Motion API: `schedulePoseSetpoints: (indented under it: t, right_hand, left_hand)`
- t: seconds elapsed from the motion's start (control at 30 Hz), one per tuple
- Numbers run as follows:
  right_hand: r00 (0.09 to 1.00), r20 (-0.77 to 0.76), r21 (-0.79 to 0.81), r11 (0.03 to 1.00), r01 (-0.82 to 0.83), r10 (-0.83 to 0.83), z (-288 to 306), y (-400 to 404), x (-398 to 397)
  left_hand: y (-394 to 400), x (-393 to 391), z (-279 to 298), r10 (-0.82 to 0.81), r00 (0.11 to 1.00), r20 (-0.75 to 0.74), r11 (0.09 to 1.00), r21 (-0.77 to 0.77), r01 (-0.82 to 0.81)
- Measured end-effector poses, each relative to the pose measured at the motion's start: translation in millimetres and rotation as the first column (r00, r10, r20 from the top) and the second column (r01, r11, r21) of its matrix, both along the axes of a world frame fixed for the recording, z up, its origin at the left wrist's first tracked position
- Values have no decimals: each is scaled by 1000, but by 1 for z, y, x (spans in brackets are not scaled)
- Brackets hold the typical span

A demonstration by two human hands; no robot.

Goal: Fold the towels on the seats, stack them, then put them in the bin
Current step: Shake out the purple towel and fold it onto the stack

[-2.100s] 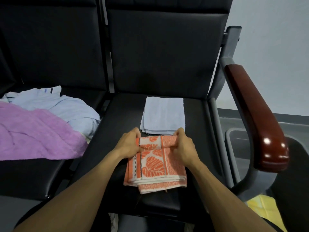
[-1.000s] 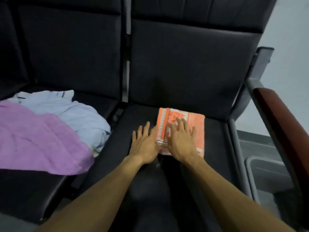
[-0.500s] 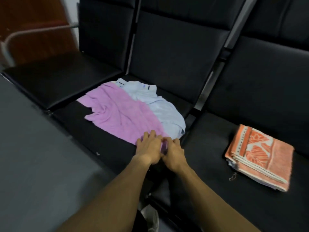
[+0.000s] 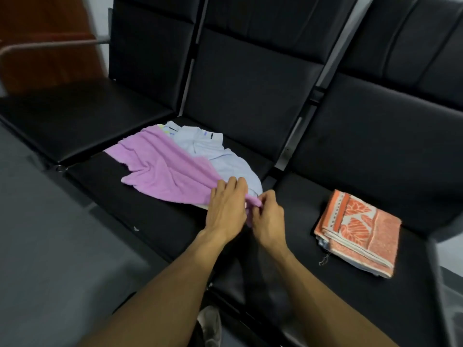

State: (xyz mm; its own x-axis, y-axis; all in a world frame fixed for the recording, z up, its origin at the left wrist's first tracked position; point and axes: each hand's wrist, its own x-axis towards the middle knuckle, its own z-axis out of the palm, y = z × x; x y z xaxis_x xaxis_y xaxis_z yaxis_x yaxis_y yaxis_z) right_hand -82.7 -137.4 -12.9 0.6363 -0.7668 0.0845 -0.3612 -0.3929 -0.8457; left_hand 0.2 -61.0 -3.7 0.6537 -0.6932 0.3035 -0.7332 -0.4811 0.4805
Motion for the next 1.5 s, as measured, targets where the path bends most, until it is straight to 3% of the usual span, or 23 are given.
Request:
schedulePoseSetpoints:
  t: [0.23,0.4,0.6,0.83,1.0,1.07,1.17,1.33,1.5]
  right_hand:
    - [995,35,-200,975,94,-88,53,-27,-79]
    - [961,142,-186,947,260,-236,70,-46,-153]
    - [915,111,-106,911,399,-387,53,-68,-234]
    - [931,-41,-31,932,362,-363,-3,-90,-255]
    - [904,3,168,892,420,-427,-13,-108,-253]
    - [912,8,223,889,399,-411,-13,-113,-250]
    - [927,-40,202,906,372,-372,-16,-123,-248]
    - [940,-46,202,919,340,-338,-11,-135,-247]
    - [937,-2,238,910,339,-349,-10,-136,-244]
  left_hand:
    - [-30,-69,16,-84,985,152,989,-104,100]
    - [-61,-130,39,-155,960,234,966,-167,196]
    - [-96,-184,10,-283,956,83,957,-46,287]
    - [-122,-209,-20,-475,867,-151,879,-113,462]
    - [-134,-208,-25,-529,751,-394,846,-185,499]
    - [-133,-204,-23,-533,743,-405,844,-196,499]
    - [-137,-195,-25,-521,774,-361,849,-119,515]
    - [-143,-186,-33,-515,751,-413,836,-47,547]
    - [-144,-191,-29,-528,738,-420,839,-123,530]
